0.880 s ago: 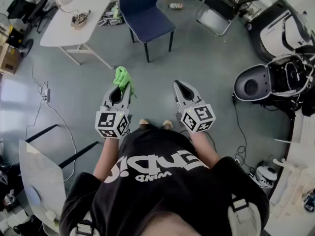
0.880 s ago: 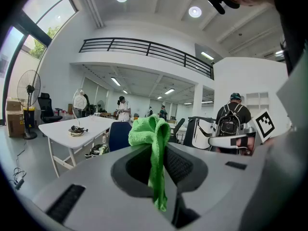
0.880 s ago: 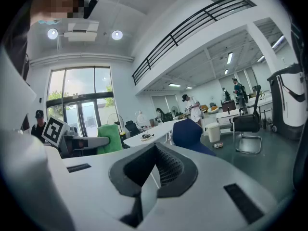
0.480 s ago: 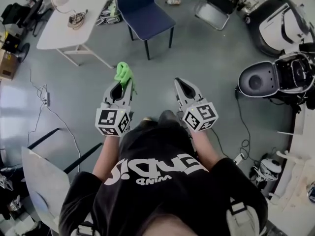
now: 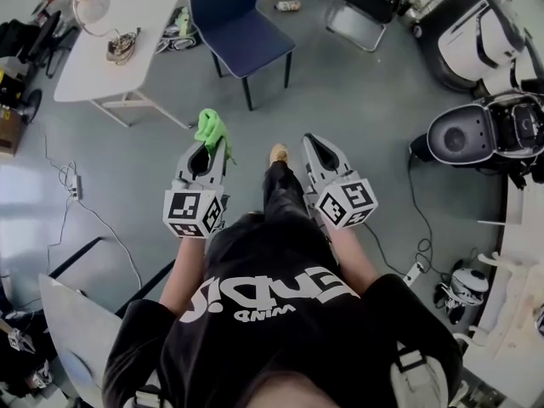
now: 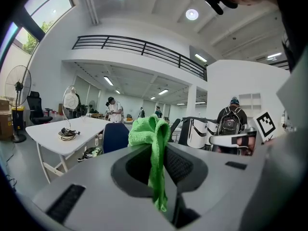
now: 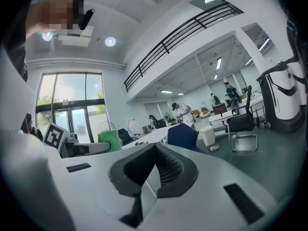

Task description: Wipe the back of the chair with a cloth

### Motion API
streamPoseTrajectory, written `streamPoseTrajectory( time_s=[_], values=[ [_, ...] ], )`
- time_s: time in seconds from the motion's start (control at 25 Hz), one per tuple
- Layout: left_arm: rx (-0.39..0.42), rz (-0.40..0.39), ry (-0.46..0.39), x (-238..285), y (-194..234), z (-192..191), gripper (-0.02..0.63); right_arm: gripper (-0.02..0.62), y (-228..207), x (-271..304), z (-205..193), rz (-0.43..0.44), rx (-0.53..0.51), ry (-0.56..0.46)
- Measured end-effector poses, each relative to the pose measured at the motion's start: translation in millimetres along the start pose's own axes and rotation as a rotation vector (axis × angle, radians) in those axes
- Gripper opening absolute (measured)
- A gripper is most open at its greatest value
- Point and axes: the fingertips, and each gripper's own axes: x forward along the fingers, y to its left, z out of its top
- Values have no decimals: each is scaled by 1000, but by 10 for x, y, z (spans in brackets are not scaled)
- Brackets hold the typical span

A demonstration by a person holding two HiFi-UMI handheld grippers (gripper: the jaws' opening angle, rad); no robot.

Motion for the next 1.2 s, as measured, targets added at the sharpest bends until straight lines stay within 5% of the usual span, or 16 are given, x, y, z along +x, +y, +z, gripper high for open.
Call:
streamPoseTrajectory(
  time_s=[0.56, 1.2],
  values=[
    [-3, 8, 9, 764, 391, 107, 58, -11, -517, 717, 135, -19, 23, 13],
    [-43, 92, 3, 2089, 972, 588, 58, -11, -1339, 2001, 746, 41, 6, 63]
  ],
)
